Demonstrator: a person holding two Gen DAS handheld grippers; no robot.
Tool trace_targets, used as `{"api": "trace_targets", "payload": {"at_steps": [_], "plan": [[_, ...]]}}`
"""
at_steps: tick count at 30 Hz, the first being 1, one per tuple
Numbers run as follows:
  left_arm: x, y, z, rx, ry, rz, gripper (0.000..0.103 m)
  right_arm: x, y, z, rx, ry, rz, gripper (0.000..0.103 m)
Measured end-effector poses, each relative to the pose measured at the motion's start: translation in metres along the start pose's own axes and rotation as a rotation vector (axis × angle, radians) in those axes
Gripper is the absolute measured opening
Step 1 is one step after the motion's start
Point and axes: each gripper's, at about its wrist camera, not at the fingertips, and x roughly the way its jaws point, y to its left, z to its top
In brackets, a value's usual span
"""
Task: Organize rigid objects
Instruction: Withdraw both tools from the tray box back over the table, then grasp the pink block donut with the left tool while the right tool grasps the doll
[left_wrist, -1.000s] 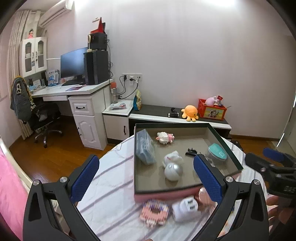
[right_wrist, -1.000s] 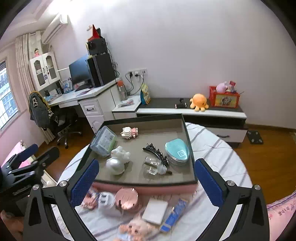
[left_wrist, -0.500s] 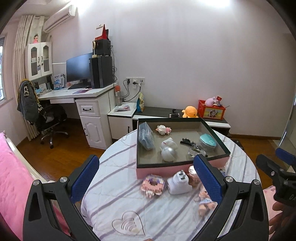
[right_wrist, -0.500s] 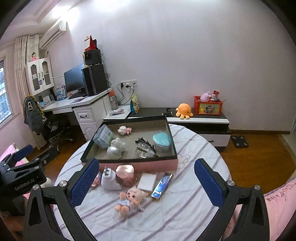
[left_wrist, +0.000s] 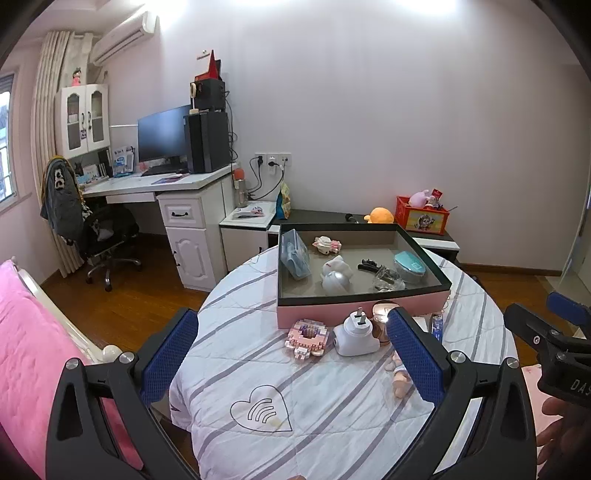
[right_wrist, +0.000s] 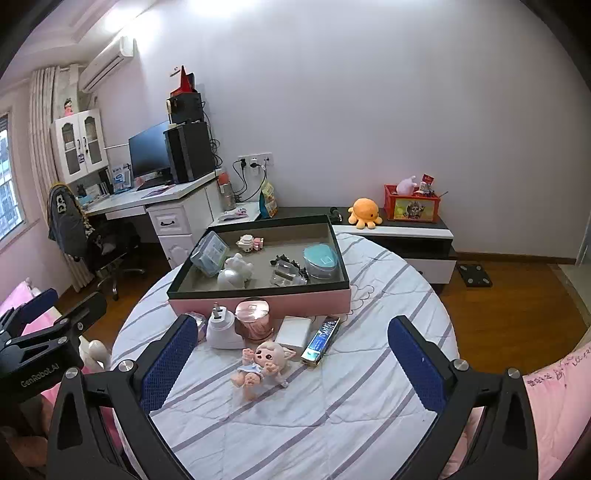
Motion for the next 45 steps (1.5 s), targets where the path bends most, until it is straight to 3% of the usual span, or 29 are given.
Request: {"api": "trace_targets", "payload": {"at_steps": [20, 26, 36, 45], "plan": [[0.003, 0.000, -0.007, -0.009, 0.031, -0.002, 0.103, -0.001, -0.002, -0.005, 0.000, 0.023, -0.011, 0.103], [0.033, 0.002, -0.025, 0.002, 0.109, 0.003, 0.103, 0.024, -0.007, -0.017, 0.003, 0.108, -0.012, 0.103], [0.104, 0.002, -0.052, 0.054, 0.228, 0.018, 0.103, 0.087, 0.000, -0.049, 0.034, 0.286, 0.060, 0.103], [0.164, 0.004, -0.055, 0.100, 0.300, -0.013, 0.103, 0.132, 0.012, -0.060, 0.070, 0.362, 0.051, 0.103]]}}
